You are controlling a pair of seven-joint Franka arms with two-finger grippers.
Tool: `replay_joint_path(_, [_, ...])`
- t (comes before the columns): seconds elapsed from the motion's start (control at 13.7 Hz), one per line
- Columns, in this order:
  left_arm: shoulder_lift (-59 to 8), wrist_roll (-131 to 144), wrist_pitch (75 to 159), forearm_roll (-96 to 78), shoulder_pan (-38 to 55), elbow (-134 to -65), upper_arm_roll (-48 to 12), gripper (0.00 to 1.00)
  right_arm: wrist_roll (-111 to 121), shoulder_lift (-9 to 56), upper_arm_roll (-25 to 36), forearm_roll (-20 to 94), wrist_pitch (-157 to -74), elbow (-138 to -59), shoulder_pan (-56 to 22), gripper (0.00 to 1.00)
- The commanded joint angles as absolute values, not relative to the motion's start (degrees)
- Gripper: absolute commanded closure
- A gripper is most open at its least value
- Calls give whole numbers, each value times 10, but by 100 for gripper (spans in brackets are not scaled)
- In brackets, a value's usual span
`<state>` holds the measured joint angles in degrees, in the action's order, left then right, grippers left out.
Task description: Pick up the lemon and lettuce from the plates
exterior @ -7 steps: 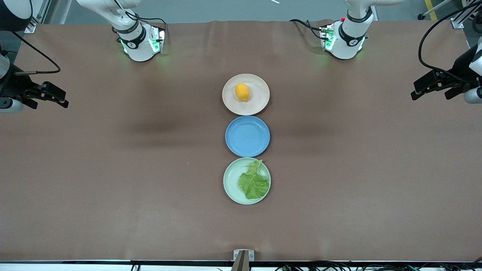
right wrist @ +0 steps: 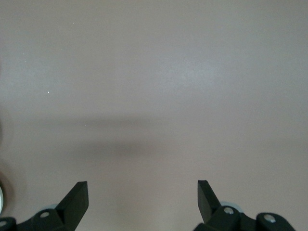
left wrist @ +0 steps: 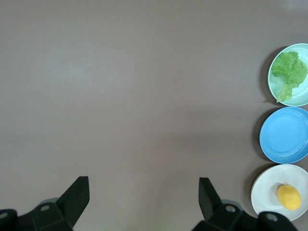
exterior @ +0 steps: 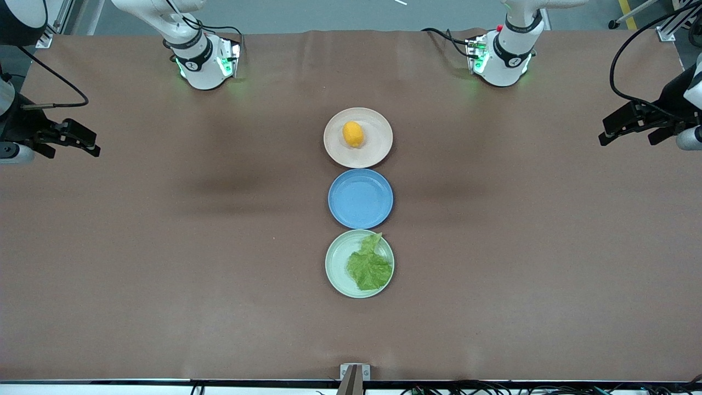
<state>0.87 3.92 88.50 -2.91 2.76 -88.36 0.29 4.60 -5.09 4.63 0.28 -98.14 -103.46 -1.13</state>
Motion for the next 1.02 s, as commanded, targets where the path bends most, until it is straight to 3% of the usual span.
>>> replay_joint_path(0.0, [0, 44, 873, -29, 32, -871, -3, 0, 48, 13, 37, -4, -982, -1015, 2, 0])
replay_joint_path(0.22, [-52, 130, 877, -31, 71, -870, -30, 0, 50, 83, 37, 1, -975, -969, 3, 0])
replay_joint_path(0.51, [-171, 295, 927, -30, 159, -815, -40, 0, -130, 61, 30, 53, -956, -1004, -61, 0])
replay_joint_path(0.8, [-264, 449, 1063, -31, 230, -804, -40, 0, -332, -6, 30, 87, -1004, -1095, -218, 0])
replay_joint_path(0.95, [-312, 527, 1161, -32, 251, -804, -41, 0, -447, -6, 31, 87, -1054, -1124, -320, 0])
